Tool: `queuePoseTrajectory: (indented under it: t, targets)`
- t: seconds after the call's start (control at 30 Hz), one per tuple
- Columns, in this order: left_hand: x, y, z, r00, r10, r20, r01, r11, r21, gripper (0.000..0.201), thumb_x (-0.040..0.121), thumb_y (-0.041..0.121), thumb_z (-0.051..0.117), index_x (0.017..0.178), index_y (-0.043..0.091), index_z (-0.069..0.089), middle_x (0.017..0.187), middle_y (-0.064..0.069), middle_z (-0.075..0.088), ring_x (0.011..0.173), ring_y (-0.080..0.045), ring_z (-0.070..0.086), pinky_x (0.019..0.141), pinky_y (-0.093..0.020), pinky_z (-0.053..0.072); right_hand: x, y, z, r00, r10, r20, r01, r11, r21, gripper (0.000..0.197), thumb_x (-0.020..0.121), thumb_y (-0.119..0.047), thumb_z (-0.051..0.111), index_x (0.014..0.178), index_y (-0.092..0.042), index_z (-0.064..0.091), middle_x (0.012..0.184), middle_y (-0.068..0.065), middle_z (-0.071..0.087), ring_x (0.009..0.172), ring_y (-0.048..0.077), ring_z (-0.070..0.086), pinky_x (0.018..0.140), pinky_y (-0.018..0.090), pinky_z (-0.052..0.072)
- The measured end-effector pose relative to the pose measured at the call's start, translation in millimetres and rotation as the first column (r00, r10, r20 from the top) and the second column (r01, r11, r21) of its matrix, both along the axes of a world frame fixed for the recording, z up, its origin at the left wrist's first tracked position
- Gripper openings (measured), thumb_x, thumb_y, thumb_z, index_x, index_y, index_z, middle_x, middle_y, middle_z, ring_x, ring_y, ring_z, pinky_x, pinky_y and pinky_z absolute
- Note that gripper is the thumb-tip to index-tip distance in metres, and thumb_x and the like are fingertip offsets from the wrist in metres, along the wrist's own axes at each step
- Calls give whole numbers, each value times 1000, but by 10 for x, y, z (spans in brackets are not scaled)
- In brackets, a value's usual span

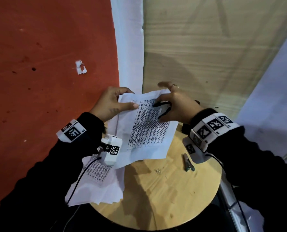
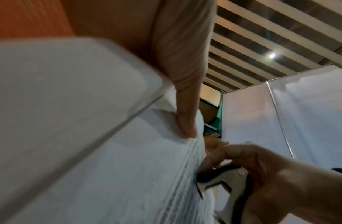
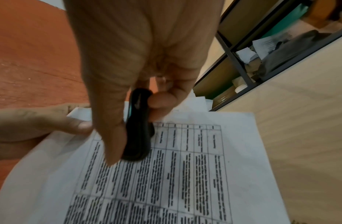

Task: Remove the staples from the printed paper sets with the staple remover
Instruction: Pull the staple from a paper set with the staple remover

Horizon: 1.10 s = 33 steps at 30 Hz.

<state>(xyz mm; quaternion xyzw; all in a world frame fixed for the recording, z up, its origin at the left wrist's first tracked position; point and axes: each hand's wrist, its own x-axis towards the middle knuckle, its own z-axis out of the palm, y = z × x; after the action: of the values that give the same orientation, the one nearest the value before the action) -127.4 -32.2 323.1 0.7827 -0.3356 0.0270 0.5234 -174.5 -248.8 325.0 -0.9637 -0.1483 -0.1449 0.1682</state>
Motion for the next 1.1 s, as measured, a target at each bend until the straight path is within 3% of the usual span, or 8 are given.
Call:
queuePoseTrajectory:
  t: [0.1, 0.17, 0.27, 0.33, 0.53, 0.7, 0.83, 1.1]
  targets:
    - [43, 78, -12, 999, 0, 35, -1, 1000, 21, 13, 73, 14, 79, 79, 17, 67, 70, 17, 70, 66, 3, 60, 62, -14, 46, 24, -45, 51, 999, 27, -27, -28, 999, -31, 48, 54, -19, 89, 98, -11, 73, 104, 10, 60, 96, 26, 58, 71, 20, 33]
    - [79, 117, -7, 981, 105, 160, -126, 984, 128, 19, 66, 41, 77, 70, 28, 63, 62, 16, 64, 62, -1, 55, 57, -21, 40, -2, -55, 64, 1000, 28, -6, -28, 999, -32, 49, 54, -23, 90, 98, -10, 72, 97, 8, 60, 91, 24, 57, 70, 19, 32]
    - [-8, 17, 109, 793, 250, 556, -502, 785, 363, 26, 68, 56, 72, 76, 32, 66, 65, 9, 56, 74, -16, 48, 62, -29, 24, -62, -9, 81, 997, 66, 27, -66, 997, -28, 50, 54, -25, 89, 99, -10, 73, 93, 4, 57, 88, 21, 55, 68, 17, 32]
    - [-80, -123, 203, 759, 193, 621, -526, 744, 412, 27, 75, 50, 71, 88, 26, 70, 78, 0, 63, 87, -23, 52, 65, -31, 25, -107, 25, 113, 995, 88, 35, -88, 996, -19, 48, 55, -25, 89, 99, -12, 73, 90, 0, 54, 83, 14, 51, 62, 7, 31]
    - [-68, -255, 270, 818, 92, 568, -400, 800, 448, 25, 84, 46, 64, 87, 22, 71, 57, 10, 44, 74, -20, 48, 64, -29, 24, -211, -57, 176, 997, 77, 33, -78, 995, 56, 48, 54, -21, 90, 98, -12, 73, 91, -1, 53, 84, 11, 50, 67, 0, 32]
    - [-96, -239, 251, 847, 81, 525, -351, 828, 438, 18, 85, 43, 64, 80, 26, 67, 54, 14, 45, 65, -18, 46, 63, -28, 24, -286, -70, 189, 997, 74, 38, -77, 993, 94, 48, 54, -20, 90, 98, -12, 73, 93, 1, 55, 85, 14, 54, 73, 17, 39]
    - [-134, -271, 270, 890, 16, 455, -289, 794, 536, 26, 83, 38, 67, 64, 27, 53, 53, 10, 43, 58, -16, 41, 58, -30, 24, -323, -36, 230, 994, 92, 57, -98, 989, 112, 48, 55, -21, 90, 98, -12, 73, 94, -2, 53, 86, 13, 54, 73, 15, 39]
    - [-20, -190, 254, 958, 40, 285, -135, 937, 321, 57, 56, 60, 68, 67, 4, 66, 55, -20, 46, 50, -17, 31, 52, -29, 20, -382, -123, 129, 986, -36, 166, 24, 997, 70, 44, 62, -15, 85, 103, -9, 71, 144, 19, 32, 119, 31, 50, 87, 15, 33]
